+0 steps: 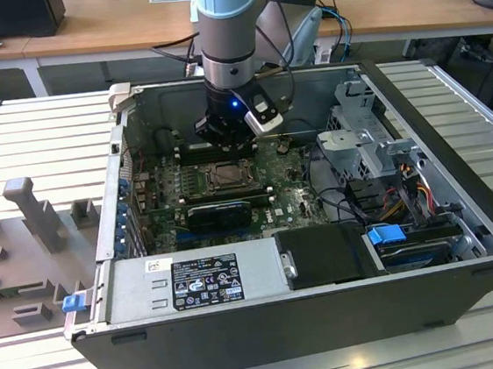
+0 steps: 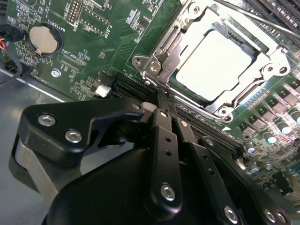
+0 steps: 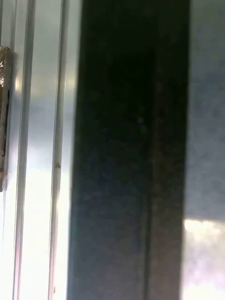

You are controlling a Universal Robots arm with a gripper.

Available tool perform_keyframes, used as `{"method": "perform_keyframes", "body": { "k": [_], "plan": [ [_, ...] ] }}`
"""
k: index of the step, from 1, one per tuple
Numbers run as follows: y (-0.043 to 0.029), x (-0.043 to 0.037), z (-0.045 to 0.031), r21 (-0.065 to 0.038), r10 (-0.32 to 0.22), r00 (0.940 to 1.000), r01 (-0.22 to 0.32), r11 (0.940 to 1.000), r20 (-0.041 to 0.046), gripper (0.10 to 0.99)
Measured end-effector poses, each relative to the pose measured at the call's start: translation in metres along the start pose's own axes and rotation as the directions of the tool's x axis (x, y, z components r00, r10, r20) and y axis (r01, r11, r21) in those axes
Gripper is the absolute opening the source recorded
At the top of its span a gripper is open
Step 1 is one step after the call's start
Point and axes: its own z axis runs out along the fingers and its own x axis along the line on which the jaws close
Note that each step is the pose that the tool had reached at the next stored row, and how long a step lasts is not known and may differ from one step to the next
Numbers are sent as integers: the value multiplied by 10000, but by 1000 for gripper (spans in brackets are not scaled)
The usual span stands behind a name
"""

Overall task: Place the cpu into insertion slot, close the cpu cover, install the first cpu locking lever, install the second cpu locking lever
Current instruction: 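Install the first cpu locking lever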

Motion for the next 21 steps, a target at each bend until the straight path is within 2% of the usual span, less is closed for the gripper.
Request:
{"method": "perform_keyframes", "body": {
  "k": [2,5,13,19,21],
  "plan": [
    [-1,0,2,-102,4,10000,-3,9999,4,106],
    [-11,1,1,-183,5,10000,-5,9998,8,106],
    [8,4,-198,-201,6,10000,-6,9998,8,106],
    [14,93,-224,-201,-13,10000,13,9998,6,106],
    [14,92,-248,-203,-15,10000,16,9998,6,106]
  ]
}}
